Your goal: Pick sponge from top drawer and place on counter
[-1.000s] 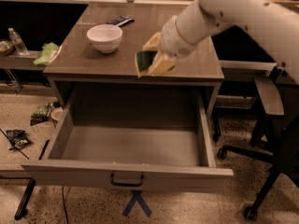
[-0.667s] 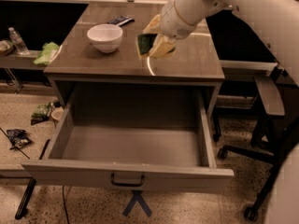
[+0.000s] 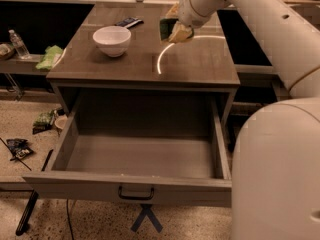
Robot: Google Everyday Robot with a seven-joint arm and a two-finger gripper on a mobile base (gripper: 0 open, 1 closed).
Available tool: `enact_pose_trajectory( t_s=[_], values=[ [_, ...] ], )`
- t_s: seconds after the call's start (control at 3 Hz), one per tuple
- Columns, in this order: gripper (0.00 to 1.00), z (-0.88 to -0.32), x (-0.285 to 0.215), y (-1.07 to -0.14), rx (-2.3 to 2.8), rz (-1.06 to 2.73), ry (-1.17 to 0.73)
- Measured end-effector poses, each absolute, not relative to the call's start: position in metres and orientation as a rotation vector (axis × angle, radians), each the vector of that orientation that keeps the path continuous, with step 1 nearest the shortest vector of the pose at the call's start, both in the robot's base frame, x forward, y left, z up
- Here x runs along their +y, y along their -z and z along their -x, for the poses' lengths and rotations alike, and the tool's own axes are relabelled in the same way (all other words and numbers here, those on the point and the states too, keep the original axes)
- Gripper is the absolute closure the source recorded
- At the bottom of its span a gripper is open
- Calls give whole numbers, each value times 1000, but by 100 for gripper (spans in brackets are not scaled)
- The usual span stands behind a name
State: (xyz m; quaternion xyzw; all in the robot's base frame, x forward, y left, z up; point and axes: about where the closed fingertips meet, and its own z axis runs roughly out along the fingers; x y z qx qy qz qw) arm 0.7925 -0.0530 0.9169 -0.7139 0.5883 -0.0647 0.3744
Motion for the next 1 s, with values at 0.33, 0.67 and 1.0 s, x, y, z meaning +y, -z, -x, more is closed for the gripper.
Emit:
enact_pose_trajectory(
  t_s=[0.33, 0.67, 1.0],
  values=[
    [19, -821, -67, -909, 1537, 1777, 244],
    [0, -825, -76, -909, 1578, 1747, 265],
    [0, -807, -94, -921, 1641, 1675, 237]
  ],
)
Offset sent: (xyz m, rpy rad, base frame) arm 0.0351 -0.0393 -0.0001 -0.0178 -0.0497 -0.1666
